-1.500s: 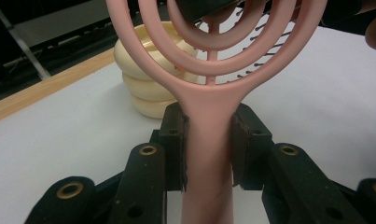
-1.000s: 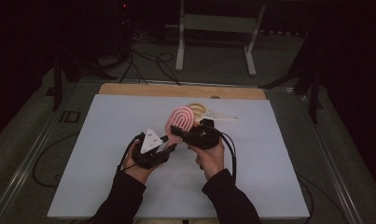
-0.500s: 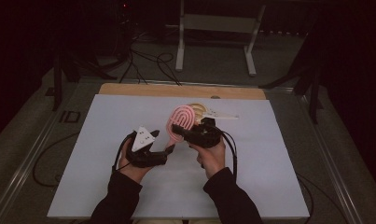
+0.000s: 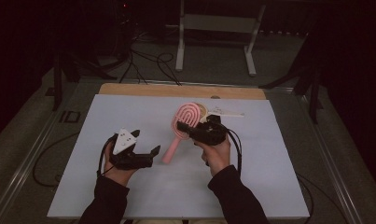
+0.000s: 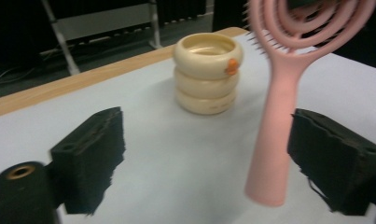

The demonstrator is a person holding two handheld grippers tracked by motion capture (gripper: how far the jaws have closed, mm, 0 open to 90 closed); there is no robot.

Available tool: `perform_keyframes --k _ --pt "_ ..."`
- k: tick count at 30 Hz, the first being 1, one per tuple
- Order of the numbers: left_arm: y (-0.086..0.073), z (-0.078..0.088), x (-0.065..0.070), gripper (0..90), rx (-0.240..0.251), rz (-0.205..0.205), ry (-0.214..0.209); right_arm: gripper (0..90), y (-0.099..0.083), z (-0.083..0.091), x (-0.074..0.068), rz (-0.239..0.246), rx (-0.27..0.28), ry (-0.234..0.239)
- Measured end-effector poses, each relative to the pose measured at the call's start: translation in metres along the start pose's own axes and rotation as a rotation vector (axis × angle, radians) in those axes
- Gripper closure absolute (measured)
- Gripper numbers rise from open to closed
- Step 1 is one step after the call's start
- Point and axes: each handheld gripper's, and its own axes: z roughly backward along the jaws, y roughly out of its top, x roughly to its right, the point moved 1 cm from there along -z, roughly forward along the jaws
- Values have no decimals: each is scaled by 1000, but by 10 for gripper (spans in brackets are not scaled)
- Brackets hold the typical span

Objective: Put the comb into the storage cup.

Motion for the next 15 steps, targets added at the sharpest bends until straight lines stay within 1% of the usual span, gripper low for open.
perform_keyframes --k 1,2,3,4,5,7,9,11,12,15 --pt "0 0 0 85 0 0 0 641 0 0 0 0 0 0" --pt "-3 3 -3 85 5 5 18 641 1 0 -1 -2 -1 0" --pt "-3 3 -3 59 5 5 18 641 1 0 -1 -2 -1 0" --pt "-9 8 -8 59 14 8 32 641 2 -1 -1 2 1 0" --pt "-9 8 -8 18 14 8 32 641 2 -1 -1 2 1 0" --pt "-16 13 -13 6 25 9 43 640 5 -2 -3 4 4 2" --pt "-20 16 -16 5 24 11 54 640 6 -2 -4 -1 6 6" --pt "-26 20 -20 4 34 14 71 641 7 -3 -3 -5 8 12" --pt "-29 22 -21 5 44 12 87 640 7 -3 -4 -5 8 12" --pt "-29 22 -21 5 44 12 87 640 7 -3 -4 -4 7 12"
